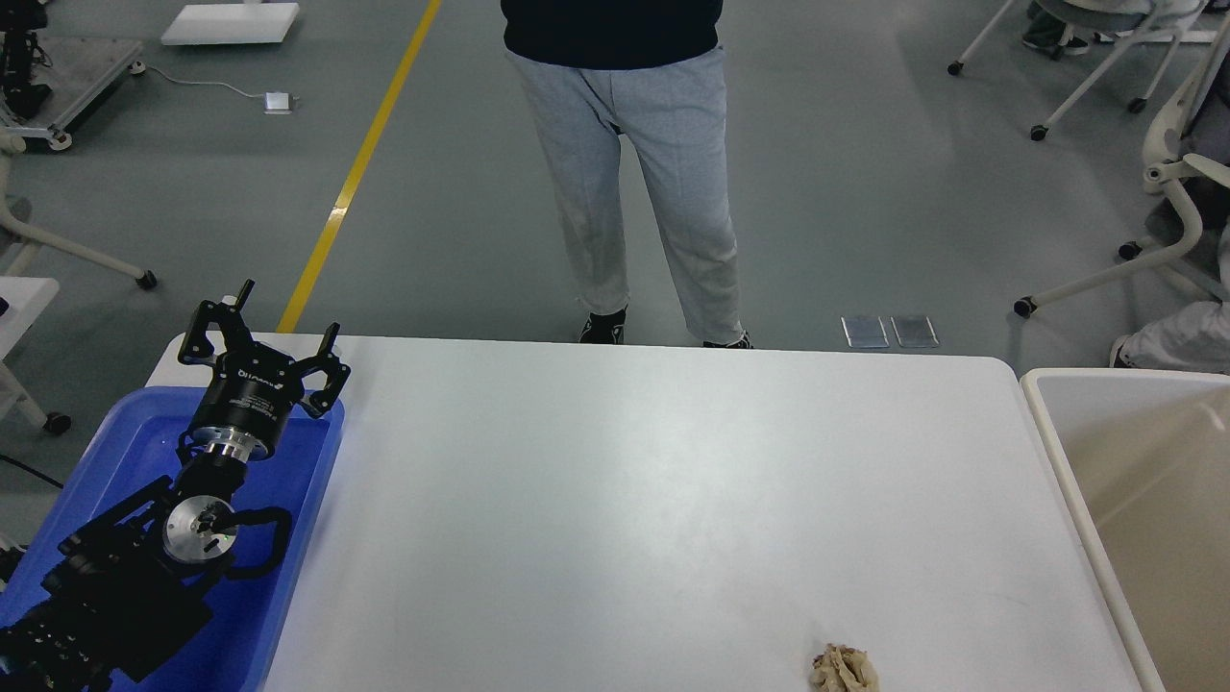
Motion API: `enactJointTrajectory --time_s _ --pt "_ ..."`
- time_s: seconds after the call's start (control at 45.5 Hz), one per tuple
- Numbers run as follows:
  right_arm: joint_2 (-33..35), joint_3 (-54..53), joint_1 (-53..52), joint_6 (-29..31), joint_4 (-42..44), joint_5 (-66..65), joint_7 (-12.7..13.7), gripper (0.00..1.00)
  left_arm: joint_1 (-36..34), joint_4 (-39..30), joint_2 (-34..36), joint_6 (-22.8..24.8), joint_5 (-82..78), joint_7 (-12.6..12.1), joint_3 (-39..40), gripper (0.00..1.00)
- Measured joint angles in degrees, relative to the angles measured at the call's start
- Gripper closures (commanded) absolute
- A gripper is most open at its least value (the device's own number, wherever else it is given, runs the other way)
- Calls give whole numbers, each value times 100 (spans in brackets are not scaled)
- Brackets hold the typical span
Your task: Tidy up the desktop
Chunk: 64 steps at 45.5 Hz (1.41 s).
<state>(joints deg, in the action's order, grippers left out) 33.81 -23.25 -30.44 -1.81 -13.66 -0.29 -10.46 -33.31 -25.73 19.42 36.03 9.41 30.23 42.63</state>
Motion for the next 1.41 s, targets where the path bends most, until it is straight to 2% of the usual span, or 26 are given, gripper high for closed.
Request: enactJointTrajectory --time_s 0.242,0.44,0.725,0.879,1.011,1.209,1.407 --pt "579 -1319 189 39 -1479 -336 -234 1 0 -1 0 0 0 1 0 0" --pt "568 -2236 315 69 -2185 -699 -321 1 0 0 0 0 0 1 0 0" --pt "-32 -3666 710 784 -2741 -1436 -496 1 -2 -1 0 0 0 1 0 0" --pt "-557 -4348 891 1056 -2943 -1985 -767 1 -2 -2 0 0 -1 0 0 0" --pt "-1007 -4662 966 1152 -3044 -2399 -945 1 -2 -1 0 0 0 0 0 0" --pt "-1564 -5028 1027 1167 -3088 -2687 -1079 1 -2 -2 0 0 0 0 0 0" --pt "-1843 -5287 1042 1150 -3115 -2797 -1268 1 -4 -2 0 0 0 0 0 0"
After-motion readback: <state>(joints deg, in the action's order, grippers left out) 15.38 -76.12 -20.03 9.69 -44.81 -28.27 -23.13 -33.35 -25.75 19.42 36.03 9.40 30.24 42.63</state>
